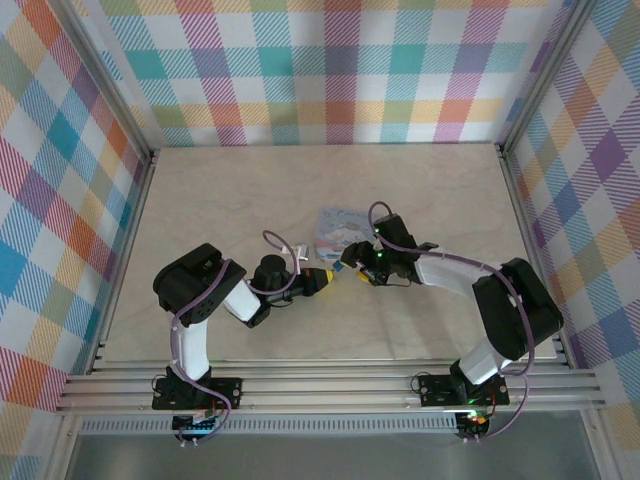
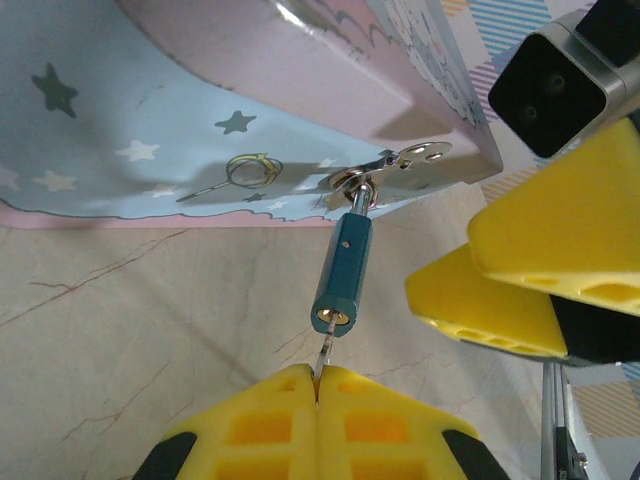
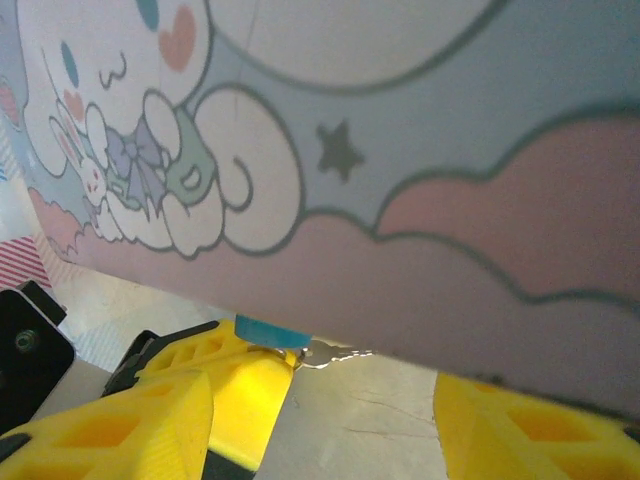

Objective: Unlock the padlock with the key

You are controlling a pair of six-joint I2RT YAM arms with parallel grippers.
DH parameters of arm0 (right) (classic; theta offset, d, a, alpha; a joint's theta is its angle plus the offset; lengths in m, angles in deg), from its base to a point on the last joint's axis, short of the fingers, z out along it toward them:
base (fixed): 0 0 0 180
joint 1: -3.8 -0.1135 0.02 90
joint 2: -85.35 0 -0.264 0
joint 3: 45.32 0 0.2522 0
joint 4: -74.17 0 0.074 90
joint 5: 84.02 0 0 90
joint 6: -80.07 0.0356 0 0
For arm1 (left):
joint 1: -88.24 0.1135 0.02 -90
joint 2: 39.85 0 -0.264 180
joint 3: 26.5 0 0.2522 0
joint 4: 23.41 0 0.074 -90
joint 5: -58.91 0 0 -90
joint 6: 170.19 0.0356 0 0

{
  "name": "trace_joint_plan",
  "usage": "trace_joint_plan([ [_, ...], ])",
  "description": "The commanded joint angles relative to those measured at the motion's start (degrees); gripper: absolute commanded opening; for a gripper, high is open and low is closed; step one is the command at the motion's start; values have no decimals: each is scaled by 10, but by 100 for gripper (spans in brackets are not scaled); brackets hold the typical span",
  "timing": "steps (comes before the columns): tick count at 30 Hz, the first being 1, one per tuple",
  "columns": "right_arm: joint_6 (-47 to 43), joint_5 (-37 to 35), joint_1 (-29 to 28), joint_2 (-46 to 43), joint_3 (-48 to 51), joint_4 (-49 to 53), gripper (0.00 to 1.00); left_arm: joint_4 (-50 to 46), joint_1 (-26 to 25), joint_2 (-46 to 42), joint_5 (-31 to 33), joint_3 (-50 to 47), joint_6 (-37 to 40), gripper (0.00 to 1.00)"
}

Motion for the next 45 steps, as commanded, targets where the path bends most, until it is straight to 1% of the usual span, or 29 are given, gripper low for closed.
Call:
trace_joint_plan([
  [1, 42, -26, -15, 6, 12, -61, 61, -44, -6, 0, -3, -19, -3, 0],
  [5, 64, -32, -21, 20, 24, -94, 62, -47, -6, -2, -6, -17, -6, 0],
  [16, 72, -53, -26, 54, 10, -95, 63, -69, -15, -17, -7, -8, -9, 0],
  [23, 64, -80, -35, 58, 3, -74, 60, -91, -19, -40, -8, 0, -26, 0],
  [27, 60, -86, -40, 63, -3, -57, 60, -119, -20, -50, -5, 7, -20, 0],
  [35, 49, -92, -44, 65, -8, -32, 58, -109, -20, -32, 0, 16, -17, 0],
  [38, 11, -134, -55, 39, -19, 13, 58, -116, -20, -39, 6, 13, -9, 0],
  [41, -48, -202, -75, 14, -47, 84, 56, -142, -20, -56, 10, 10, 7, 0],
  [45, -98, -265, -98, 15, -80, 141, 53, -189, -20, -84, 22, 5, 34, 0],
])
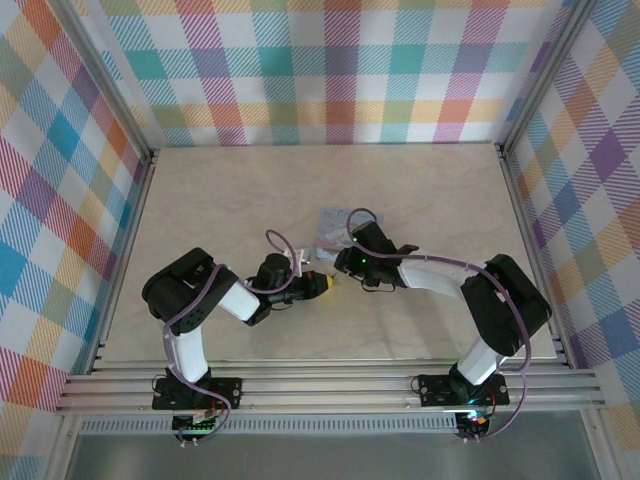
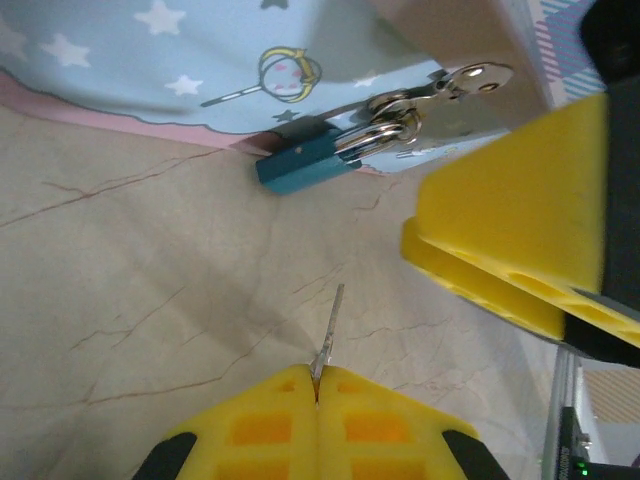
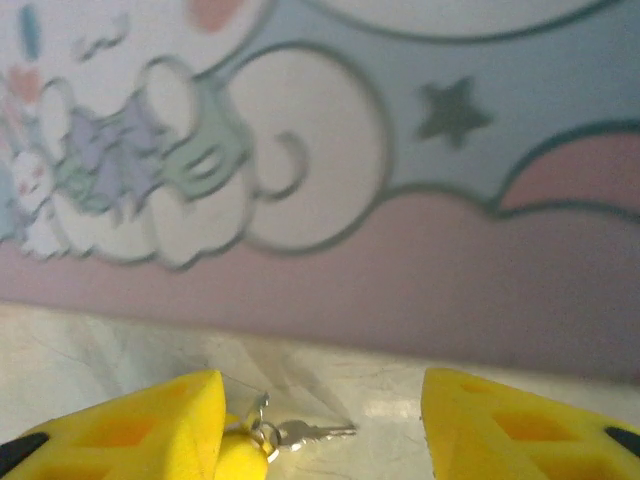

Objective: Unlock the padlock with the key

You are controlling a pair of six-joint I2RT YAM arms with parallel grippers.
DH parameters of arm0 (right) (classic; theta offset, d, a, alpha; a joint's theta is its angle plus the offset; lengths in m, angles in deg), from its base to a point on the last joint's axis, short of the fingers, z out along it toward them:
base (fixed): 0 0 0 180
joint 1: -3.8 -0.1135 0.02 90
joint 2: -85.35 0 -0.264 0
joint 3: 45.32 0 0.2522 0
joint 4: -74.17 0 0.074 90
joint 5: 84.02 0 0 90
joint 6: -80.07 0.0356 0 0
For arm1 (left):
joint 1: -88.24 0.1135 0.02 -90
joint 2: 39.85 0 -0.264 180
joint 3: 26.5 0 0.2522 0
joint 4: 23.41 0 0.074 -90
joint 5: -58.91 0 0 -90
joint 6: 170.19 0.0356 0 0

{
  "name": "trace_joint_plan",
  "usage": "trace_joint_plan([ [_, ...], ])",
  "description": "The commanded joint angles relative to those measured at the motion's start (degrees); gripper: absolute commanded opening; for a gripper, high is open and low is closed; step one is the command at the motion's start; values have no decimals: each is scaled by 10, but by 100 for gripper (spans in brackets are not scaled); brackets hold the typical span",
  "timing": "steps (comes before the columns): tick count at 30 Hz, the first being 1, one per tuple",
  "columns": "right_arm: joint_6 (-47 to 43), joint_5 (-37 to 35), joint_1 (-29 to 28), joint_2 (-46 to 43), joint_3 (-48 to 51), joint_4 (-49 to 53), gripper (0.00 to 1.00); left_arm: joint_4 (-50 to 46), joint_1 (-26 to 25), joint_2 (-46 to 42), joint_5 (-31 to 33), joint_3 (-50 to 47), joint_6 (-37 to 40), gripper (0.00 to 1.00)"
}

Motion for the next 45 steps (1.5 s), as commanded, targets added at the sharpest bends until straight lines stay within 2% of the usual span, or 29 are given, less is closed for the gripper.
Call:
trace_joint_plan([
  [1, -69, -83, -21, -8, -40, 86, 52, -58, -8, -36, 18, -4, 40, 0],
  [15, -75, -142, -38, 124, -142, 108, 52, -188, -8, -139, 40, -15, 115, 0],
  [24, -95, -181, -38, 146, -164, 95, 46, -213, -8, -165, 49, -23, 127, 0],
  [35, -126, -192, -36, 179, -198, 103, 39, -213, -8, -174, 63, -33, 125, 0],
  [45, -156, -189, -32, 173, -211, 111, 17, -212, -8, -170, 69, -36, 138, 0],
])
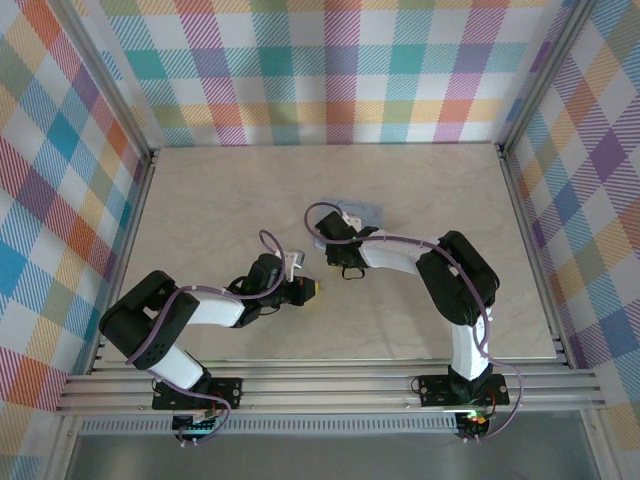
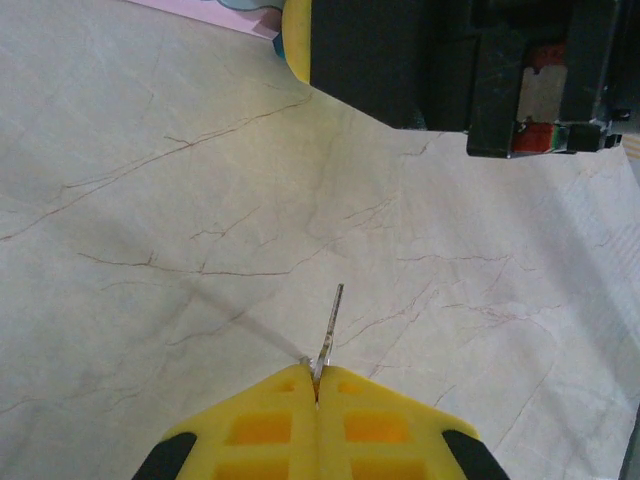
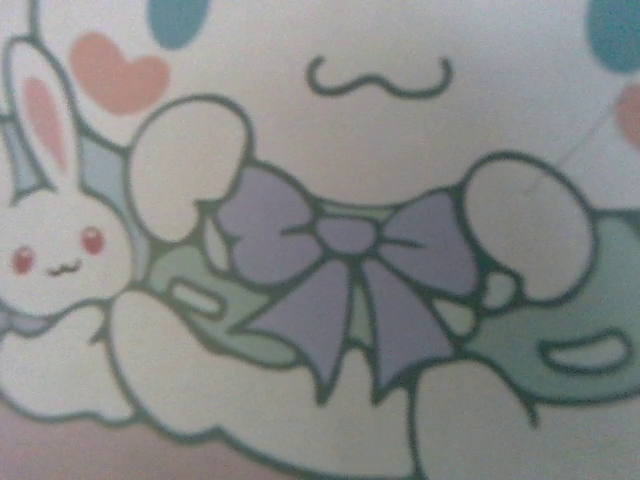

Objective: Unlock the padlock with the key

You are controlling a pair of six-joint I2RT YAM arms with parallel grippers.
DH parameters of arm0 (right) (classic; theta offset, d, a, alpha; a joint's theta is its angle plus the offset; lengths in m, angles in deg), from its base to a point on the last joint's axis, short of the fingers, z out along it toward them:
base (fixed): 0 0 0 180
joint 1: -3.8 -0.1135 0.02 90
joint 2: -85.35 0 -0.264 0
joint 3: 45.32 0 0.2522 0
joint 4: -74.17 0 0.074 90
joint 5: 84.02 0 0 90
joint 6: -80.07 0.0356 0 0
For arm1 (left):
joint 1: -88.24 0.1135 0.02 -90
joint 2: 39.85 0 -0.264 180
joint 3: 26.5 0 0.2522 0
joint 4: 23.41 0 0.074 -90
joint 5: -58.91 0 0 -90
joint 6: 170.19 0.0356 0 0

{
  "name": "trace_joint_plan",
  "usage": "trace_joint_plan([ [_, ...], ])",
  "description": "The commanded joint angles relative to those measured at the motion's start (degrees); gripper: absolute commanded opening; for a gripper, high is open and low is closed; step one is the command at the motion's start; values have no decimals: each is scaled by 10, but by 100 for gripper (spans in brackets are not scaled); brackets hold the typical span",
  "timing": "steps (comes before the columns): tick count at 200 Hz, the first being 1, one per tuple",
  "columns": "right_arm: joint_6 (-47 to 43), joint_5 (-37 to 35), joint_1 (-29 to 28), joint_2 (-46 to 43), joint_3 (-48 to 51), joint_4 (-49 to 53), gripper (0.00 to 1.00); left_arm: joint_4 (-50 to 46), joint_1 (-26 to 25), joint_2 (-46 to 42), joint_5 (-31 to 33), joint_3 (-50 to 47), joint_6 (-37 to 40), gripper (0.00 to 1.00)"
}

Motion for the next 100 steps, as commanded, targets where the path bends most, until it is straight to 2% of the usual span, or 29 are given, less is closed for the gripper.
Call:
trace_joint_plan([
  [1, -25, -9, 3, -11, -12, 13, 15, -4, -8, -10, 9, -8, 18, 0],
  [48, -56, 24, 8, -56, 5, 35, 4, 11, -7, -9, 7, -5, 26, 0],
  [68, -61, 67, 17, -79, 11, 46, 0, 27, -6, -12, 0, -5, 23, 0],
  [100, -48, 163, 43, -123, 19, 56, 0, 52, -1, -16, -28, 6, 9, 0],
])
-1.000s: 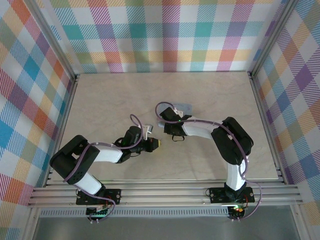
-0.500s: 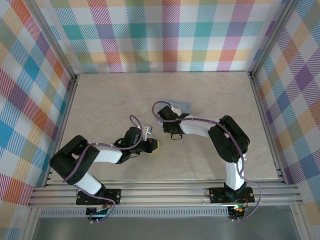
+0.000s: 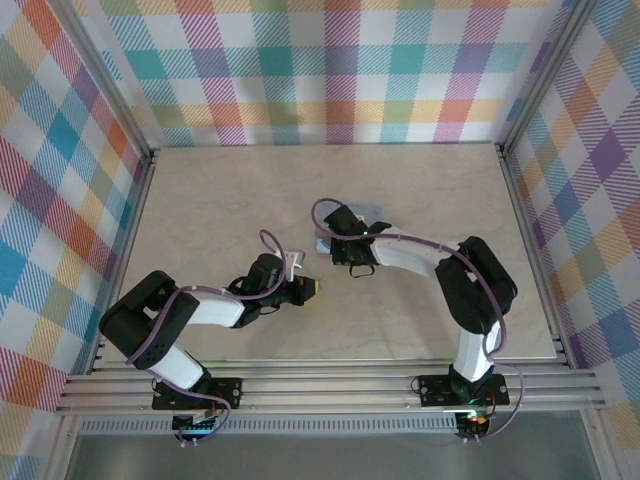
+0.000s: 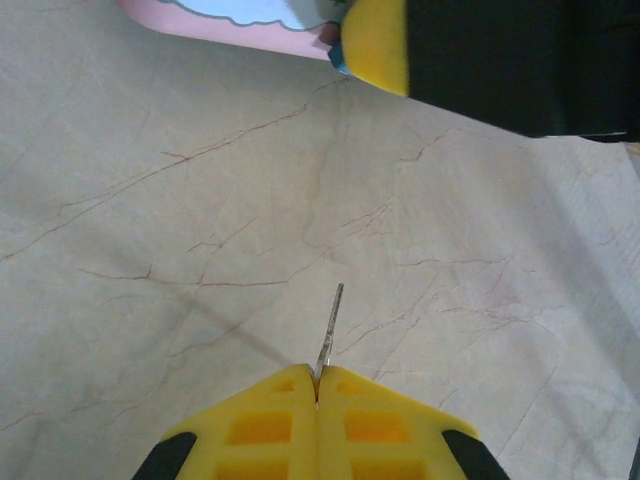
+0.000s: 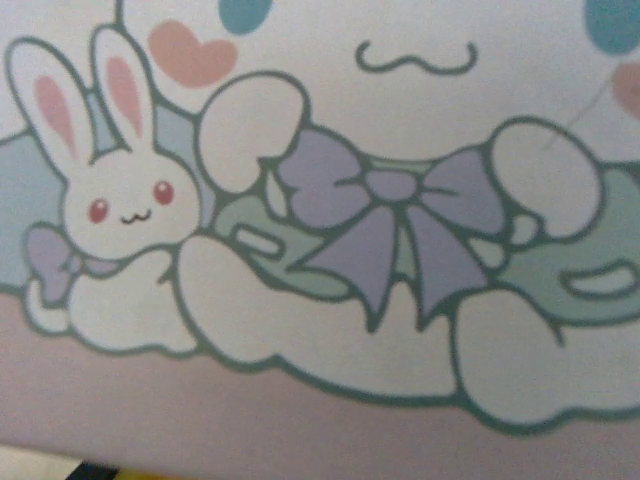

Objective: Unlock the padlock with the key

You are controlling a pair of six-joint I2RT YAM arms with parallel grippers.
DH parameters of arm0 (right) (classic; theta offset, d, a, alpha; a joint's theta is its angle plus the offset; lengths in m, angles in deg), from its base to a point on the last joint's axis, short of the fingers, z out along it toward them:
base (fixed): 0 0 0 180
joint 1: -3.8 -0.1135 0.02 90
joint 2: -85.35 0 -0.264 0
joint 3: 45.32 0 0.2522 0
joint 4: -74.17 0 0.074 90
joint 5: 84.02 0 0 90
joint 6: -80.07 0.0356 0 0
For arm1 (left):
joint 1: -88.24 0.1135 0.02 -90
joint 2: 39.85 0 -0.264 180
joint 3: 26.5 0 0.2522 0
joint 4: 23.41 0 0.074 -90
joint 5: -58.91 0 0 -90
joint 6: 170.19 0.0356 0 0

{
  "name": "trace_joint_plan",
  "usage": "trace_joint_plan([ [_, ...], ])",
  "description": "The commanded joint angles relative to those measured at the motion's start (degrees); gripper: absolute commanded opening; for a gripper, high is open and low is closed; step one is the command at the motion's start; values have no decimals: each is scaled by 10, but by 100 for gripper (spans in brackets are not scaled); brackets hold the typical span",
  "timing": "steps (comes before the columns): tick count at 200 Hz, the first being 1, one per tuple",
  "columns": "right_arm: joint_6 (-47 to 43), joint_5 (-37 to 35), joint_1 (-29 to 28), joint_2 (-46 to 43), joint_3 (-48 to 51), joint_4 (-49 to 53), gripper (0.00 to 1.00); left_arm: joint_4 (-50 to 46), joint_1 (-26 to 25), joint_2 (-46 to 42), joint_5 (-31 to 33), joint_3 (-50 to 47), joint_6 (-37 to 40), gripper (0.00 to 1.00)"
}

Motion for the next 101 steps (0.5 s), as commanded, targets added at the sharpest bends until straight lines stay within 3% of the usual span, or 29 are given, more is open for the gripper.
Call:
trace_joint_plan([
  [1, -3, 84, 21, -53, 4, 11, 0, 38, -1, -16, -27, 8, -5, 0],
  [101, 72, 313, 101, -99, -21, 34, 0, 143, 19, 9, -73, 63, -43, 0],
])
